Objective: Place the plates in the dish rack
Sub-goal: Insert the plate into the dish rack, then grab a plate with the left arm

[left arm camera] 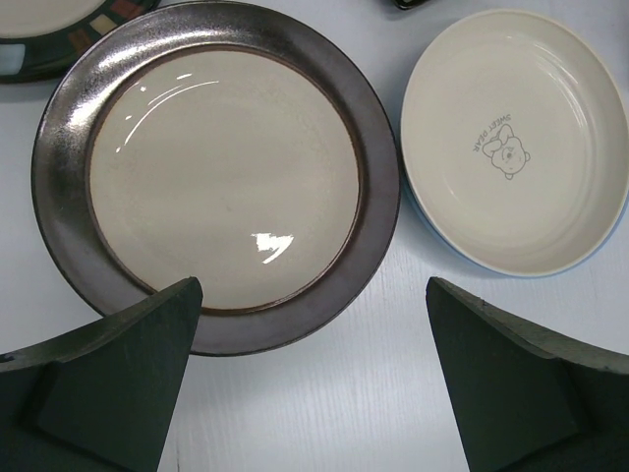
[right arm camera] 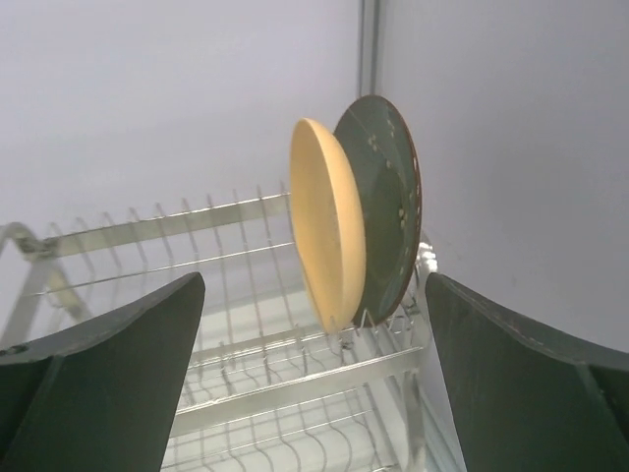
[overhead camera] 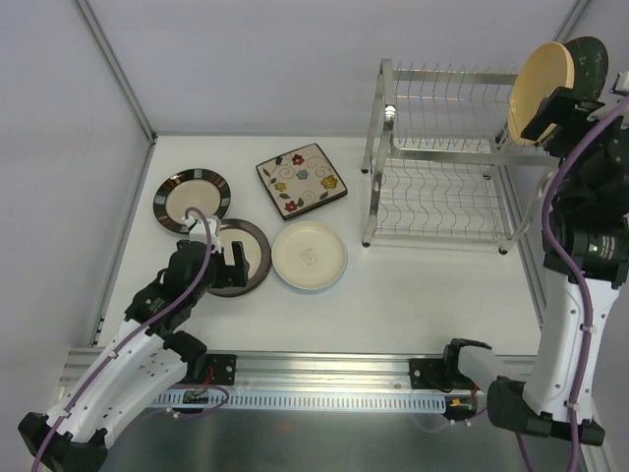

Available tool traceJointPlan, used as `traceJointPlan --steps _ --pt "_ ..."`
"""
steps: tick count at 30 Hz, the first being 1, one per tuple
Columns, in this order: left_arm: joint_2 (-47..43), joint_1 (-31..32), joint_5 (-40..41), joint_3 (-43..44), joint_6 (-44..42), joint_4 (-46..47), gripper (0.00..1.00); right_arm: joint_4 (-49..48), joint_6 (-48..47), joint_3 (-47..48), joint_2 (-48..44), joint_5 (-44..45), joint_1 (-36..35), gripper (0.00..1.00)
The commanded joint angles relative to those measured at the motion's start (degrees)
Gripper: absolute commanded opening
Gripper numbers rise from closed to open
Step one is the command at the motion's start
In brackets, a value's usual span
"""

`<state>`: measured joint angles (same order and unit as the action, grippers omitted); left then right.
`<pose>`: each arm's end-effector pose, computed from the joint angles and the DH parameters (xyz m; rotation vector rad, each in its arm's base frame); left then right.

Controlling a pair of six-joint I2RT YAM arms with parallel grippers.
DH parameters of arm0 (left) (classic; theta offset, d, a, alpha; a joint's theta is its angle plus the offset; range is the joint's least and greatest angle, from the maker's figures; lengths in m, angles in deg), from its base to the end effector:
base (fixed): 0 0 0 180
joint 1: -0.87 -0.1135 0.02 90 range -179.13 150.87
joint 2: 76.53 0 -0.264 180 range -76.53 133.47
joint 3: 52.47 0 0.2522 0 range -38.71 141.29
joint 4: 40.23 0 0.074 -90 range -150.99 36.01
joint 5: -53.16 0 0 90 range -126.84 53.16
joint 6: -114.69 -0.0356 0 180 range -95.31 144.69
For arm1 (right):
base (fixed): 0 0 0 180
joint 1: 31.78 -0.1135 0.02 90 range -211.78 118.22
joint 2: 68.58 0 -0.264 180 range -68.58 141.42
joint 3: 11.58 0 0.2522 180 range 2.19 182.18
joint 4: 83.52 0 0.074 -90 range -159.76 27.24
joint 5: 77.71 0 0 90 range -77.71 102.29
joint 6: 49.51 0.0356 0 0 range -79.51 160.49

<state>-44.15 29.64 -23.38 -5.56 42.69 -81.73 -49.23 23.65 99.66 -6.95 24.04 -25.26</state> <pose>0.1249 -0.0592 0.2689 0.0443 2.0380 -0.2746 0.1611 -0.0257 0.5666 0.0583 1.3232 -0.4806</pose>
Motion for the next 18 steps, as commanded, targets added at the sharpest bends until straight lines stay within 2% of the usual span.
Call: traceJointPlan --steps 1,6,12,18 --pt "0.6 -0.6 -2.2 1.0 1.3 1.3 0.99 1.1 6.8 -2.8 -4.5 -5.2 0.3 1.0" --pt "1.4 -0.6 -3.3 1.3 3.3 1.3 0.99 3.4 16.3 -10.3 -10.9 -10.7 0.4 1.0" --pt "5.8 -0.6 -5.4 3.2 9.0 1.3 0.98 5.4 22.7 -23.2 -18.8 -16.0 -1.2 0.99" --pt "17.2 -0.5 -7.5 9.1 9.2 1.4 0.94 6.6 27.5 -36.1 -23.7 -23.0 -3.3 1.0"
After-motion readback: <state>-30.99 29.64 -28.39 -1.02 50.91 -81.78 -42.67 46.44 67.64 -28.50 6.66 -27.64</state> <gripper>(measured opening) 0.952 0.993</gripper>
